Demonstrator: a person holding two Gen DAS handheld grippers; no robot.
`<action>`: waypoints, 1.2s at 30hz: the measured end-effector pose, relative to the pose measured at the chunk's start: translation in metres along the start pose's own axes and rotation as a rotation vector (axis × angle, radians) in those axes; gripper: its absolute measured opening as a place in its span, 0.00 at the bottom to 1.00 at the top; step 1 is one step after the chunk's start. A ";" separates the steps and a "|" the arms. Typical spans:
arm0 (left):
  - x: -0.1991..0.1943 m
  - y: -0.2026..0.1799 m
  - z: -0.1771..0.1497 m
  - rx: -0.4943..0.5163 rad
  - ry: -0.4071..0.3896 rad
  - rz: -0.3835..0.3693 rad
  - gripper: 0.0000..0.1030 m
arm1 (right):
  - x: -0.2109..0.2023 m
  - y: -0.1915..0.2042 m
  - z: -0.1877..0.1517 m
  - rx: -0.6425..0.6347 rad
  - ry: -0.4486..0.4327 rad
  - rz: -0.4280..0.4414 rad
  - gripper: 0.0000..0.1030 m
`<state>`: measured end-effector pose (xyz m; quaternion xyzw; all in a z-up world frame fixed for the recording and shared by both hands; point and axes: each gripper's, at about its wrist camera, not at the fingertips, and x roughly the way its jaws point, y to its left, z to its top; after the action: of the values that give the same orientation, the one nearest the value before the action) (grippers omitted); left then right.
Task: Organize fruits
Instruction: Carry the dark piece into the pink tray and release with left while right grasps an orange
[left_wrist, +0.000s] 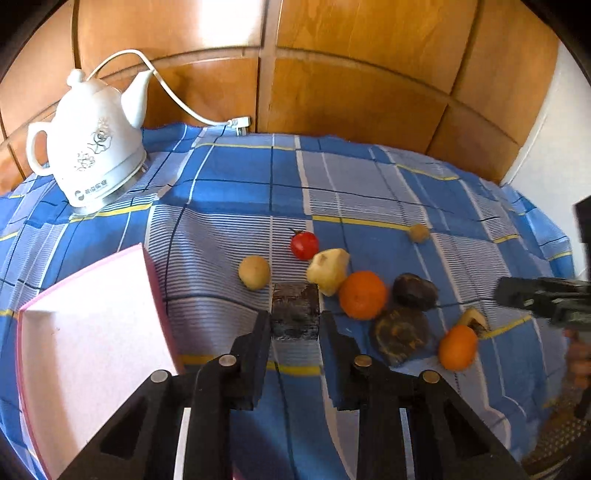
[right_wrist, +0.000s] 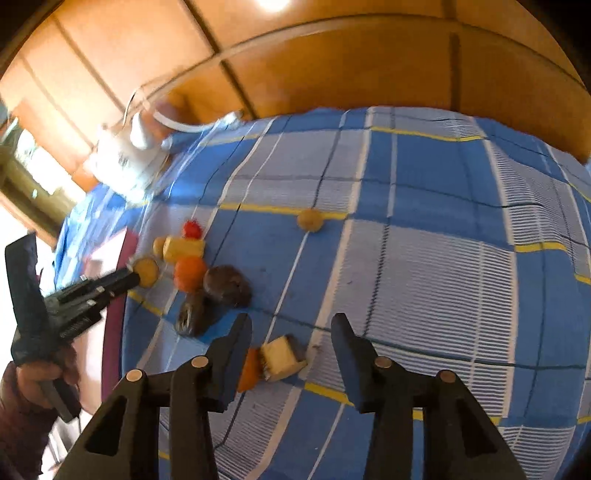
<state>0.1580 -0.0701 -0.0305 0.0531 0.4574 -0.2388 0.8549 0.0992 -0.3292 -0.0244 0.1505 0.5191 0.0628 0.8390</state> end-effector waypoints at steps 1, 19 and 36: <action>-0.004 0.000 -0.002 -0.002 -0.005 -0.007 0.25 | 0.003 0.003 -0.001 -0.016 0.012 -0.003 0.43; -0.074 0.082 -0.036 -0.244 -0.086 0.082 0.26 | 0.026 0.082 -0.037 -0.471 0.042 -0.064 0.46; -0.066 0.153 -0.058 -0.413 -0.090 0.307 0.49 | 0.042 0.084 -0.042 -0.567 0.032 -0.229 0.40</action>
<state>0.1531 0.1067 -0.0299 -0.0643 0.4443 -0.0100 0.8935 0.0848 -0.2311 -0.0514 -0.1500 0.5077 0.1125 0.8409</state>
